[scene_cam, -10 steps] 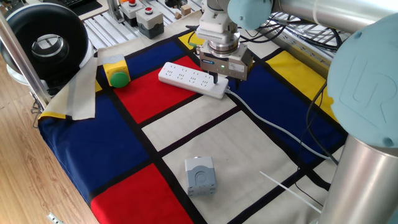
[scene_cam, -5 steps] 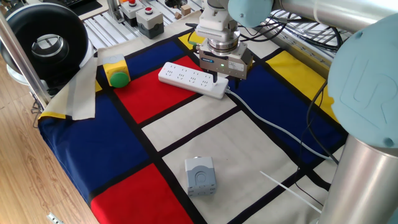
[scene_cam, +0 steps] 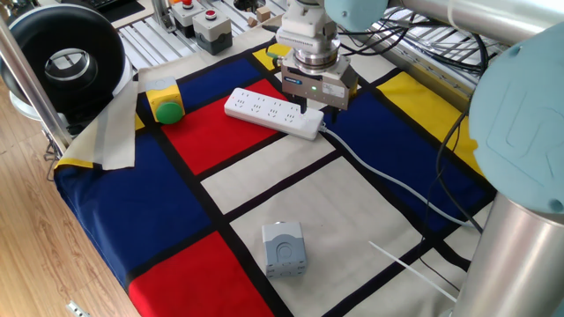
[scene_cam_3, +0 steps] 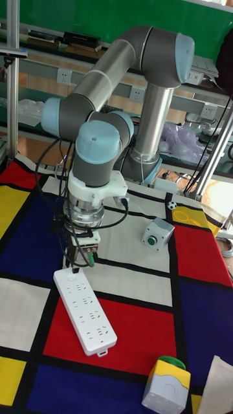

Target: Turn on the power strip by pressing the button

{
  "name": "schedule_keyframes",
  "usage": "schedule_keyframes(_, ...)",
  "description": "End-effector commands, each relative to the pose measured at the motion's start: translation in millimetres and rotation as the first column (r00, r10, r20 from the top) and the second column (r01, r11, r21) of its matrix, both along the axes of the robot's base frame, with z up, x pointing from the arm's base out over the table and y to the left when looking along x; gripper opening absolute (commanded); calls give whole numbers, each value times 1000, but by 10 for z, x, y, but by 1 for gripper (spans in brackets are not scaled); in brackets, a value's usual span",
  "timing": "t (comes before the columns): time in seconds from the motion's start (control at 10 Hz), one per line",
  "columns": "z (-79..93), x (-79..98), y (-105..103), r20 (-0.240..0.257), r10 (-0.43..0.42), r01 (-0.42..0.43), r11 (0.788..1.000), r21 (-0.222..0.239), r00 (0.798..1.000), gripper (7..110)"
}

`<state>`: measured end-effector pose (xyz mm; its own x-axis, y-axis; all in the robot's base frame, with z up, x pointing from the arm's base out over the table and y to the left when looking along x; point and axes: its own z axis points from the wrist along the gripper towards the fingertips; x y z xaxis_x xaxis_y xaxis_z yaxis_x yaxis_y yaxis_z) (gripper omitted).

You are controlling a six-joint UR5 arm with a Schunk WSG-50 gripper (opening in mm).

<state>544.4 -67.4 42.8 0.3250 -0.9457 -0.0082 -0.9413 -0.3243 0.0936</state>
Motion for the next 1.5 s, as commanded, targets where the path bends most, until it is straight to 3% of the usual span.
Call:
schedule_keyframes(0.0,104,-23,47,3,-139,139,990,18,990,66)
schedule_keyframes(0.2,119,-28,114,-5,-256,256,966,36,967,66)
schedule_keyframes(0.3,128,24,186,1,-335,334,940,67,942,66)
schedule_keyframes(0.5,198,-6,370,-59,-470,474,872,125,880,66)
schedule_keyframes(0.6,231,56,365,-53,-532,534,834,136,845,66)
schedule_keyframes(0.7,241,131,367,-46,-601,601,785,150,798,66)
schedule_keyframes(0.8,261,157,414,-67,-672,673,722,162,737,66)
schedule_keyframes(0.9,283,195,479,-96,-748,751,637,174,657,44)
schedule_keyframes(1.1,262,327,460,-83,-836,834,525,168,543,44)
schedule_keyframes(1.3,253,397,375,-62,-923,917,368,152,380,44)
schedule_keyframes(1.4,273,405,376,-75,-948,944,297,145,310,44)
